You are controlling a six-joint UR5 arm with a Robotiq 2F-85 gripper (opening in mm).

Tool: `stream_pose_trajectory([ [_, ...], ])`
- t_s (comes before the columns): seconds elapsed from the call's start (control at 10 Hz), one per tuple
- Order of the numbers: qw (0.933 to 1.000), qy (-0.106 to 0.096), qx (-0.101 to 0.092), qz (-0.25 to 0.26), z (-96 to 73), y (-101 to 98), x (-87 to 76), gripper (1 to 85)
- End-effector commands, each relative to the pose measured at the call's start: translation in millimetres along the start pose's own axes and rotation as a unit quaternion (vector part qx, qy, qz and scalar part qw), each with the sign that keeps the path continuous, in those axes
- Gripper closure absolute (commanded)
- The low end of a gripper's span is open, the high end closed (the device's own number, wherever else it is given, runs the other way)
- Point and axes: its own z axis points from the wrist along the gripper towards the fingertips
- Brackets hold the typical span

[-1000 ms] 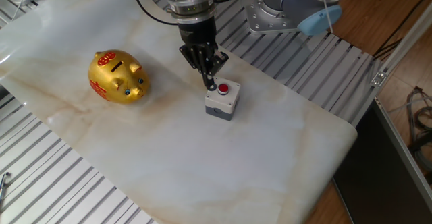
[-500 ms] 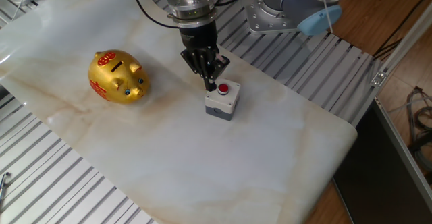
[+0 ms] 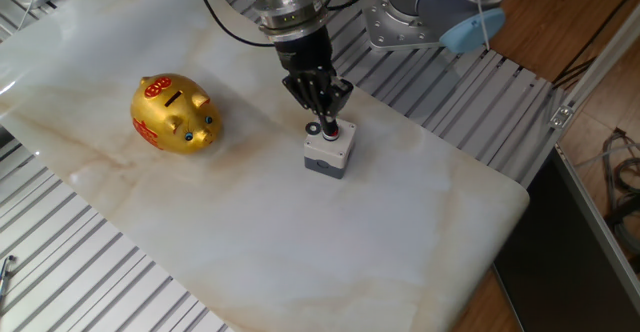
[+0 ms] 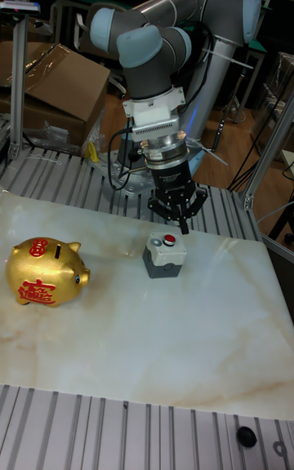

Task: Drop coins into a piggy bank

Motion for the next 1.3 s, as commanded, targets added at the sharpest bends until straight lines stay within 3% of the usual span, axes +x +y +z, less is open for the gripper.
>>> stream_pose_trajectory([
  [0.0, 0.9998, 0.004, -0.016, 0.01, -2.1, 8.7, 1.5, 84.7],
  [0.1, 0.9999, 0.009, -0.001, 0.012, -1.9, 0.7, 4.0, 84.7],
  [0.5, 0.9996, 0.013, 0.004, 0.024, -2.0, -1.8, 6.2, 84.7],
  [0.7, 0.9989, 0.013, 0.045, 0.0, -3.0, -23.2, 6.2, 84.7],
  [0.8, 0.9992, 0.02, 0.036, 0.006, 0.8, -18.7, 6.5, 84.7],
  [1.2, 0.9986, 0.025, 0.045, -0.01, 19.0, -43.6, -8.1, 84.7],
])
